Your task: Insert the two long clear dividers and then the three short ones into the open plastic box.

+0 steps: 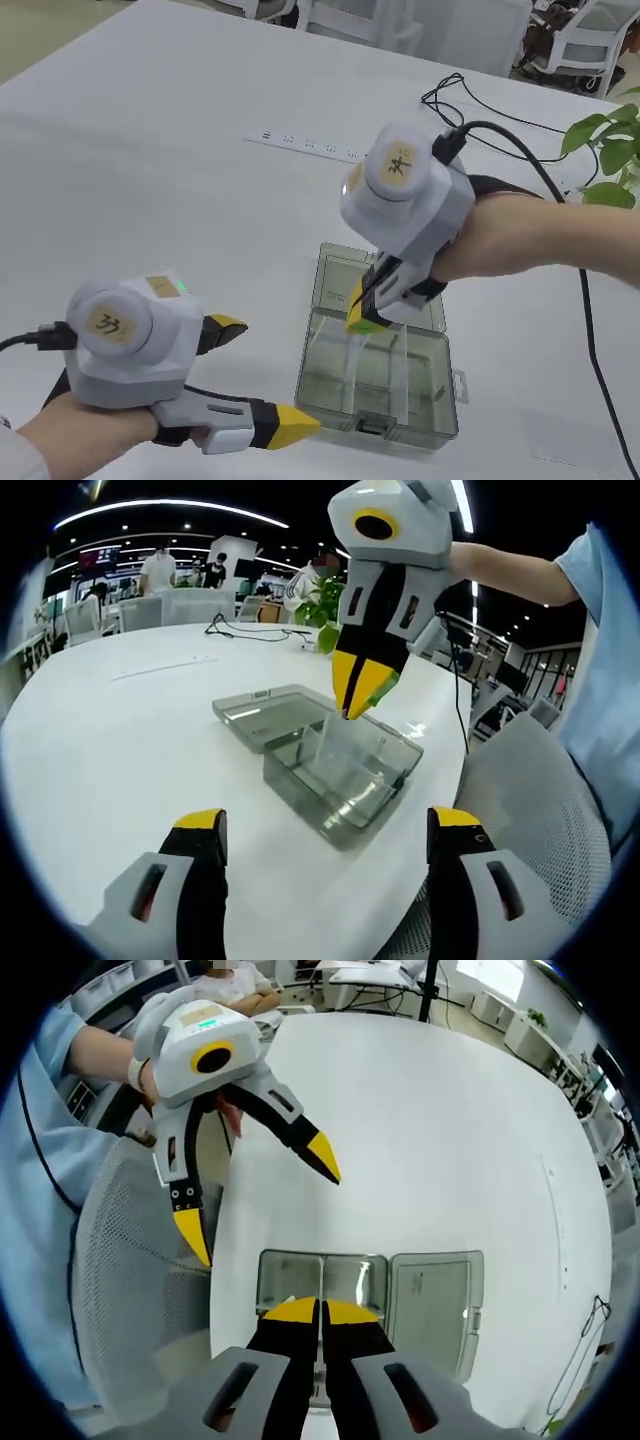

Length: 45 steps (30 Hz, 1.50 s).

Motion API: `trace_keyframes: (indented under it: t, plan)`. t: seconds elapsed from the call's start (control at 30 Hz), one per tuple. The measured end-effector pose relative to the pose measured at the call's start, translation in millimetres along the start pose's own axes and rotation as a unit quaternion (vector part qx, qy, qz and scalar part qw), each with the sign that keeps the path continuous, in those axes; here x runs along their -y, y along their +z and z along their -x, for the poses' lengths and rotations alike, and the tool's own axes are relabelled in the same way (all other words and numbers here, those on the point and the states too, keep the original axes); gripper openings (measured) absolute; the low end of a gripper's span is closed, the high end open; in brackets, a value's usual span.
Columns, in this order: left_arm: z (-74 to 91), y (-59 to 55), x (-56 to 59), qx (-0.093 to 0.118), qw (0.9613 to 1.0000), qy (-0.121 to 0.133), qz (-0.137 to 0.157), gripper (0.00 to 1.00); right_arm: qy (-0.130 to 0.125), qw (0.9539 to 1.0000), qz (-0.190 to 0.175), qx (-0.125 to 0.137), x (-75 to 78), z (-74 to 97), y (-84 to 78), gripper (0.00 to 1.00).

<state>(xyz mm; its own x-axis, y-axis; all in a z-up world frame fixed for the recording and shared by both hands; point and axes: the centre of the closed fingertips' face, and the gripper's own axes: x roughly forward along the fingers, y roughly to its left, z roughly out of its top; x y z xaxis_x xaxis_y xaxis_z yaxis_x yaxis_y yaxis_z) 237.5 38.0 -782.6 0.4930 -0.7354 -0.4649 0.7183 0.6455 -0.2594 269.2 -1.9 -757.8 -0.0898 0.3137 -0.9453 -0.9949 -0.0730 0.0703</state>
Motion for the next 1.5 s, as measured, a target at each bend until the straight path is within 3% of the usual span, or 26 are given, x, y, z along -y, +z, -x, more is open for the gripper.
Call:
trace_keyframes:
  t: [0.53,1.23,1.5]
  plan:
    - [-1.4,-4.1,-0.5,-0.006,1.0000,-0.004,0.005,0.81,0.006,1.0000,-0.004,-0.001,-0.7,-17.2,-1.3,0.02]
    - [1.4,-1.9,-2.0,-0.004,1.0000,-0.002,0.000,0.80,0.010,0.9994,-0.011,-0.030,1.2,-53.1,-11.6,0.02]
    - [-0.7,1.7,0.0,0.000,1.0000,-0.006,-0.002,0.80,0.015,0.9994,-0.011,-0.028,1.2,-52.1,-11.5,0.02]
